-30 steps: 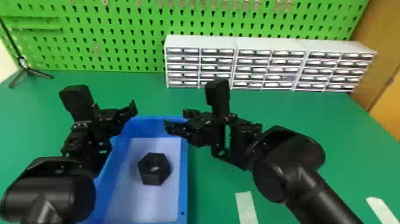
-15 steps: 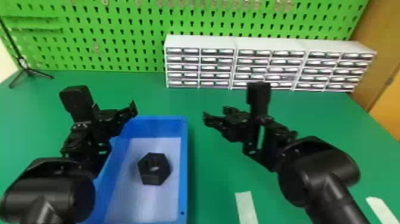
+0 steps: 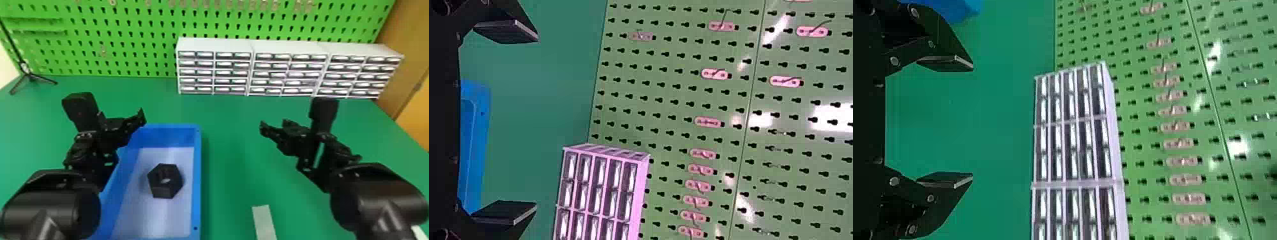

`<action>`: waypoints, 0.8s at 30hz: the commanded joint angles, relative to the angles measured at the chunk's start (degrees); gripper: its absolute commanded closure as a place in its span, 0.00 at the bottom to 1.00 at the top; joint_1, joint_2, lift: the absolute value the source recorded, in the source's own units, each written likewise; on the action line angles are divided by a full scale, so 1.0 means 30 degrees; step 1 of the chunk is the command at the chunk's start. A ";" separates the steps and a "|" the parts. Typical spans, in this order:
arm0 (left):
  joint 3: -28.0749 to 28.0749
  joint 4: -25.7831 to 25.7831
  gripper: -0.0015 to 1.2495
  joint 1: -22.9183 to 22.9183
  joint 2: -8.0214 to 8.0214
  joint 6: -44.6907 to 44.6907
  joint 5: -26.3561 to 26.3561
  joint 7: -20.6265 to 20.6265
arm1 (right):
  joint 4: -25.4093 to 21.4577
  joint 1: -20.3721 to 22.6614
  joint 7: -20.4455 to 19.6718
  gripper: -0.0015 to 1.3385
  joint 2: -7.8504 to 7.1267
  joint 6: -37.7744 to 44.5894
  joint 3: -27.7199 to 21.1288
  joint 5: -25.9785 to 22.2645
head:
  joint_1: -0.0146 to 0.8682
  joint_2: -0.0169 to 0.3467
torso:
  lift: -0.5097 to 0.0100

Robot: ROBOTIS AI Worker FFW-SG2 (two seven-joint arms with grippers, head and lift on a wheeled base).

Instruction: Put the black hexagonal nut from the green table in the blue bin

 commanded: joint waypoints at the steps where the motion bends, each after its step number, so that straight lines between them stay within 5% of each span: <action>1: 0.0087 -0.0059 0.08 0.0065 0.0000 0.0000 0.0027 -0.0028 | -0.0257 0.0487 0.0017 0.35 0.0267 -0.0028 -0.1424 0.0505 | 0.80 0.07 | 0.79; 13: 0.0204 -0.0176 0.08 0.0124 0.0000 0.0000 -0.0003 -0.0028 | -0.0520 0.1600 0.0017 0.35 0.0560 -0.1551 -0.3357 0.1736 | 0.80 0.07 | 0.79; 24: 0.0321 -0.0264 0.08 0.0241 0.0000 0.0000 0.0027 -0.0057 | -0.0550 0.2274 0.0046 0.29 0.0238 -0.0731 -0.4852 0.0066 | 0.80 0.07 | 0.79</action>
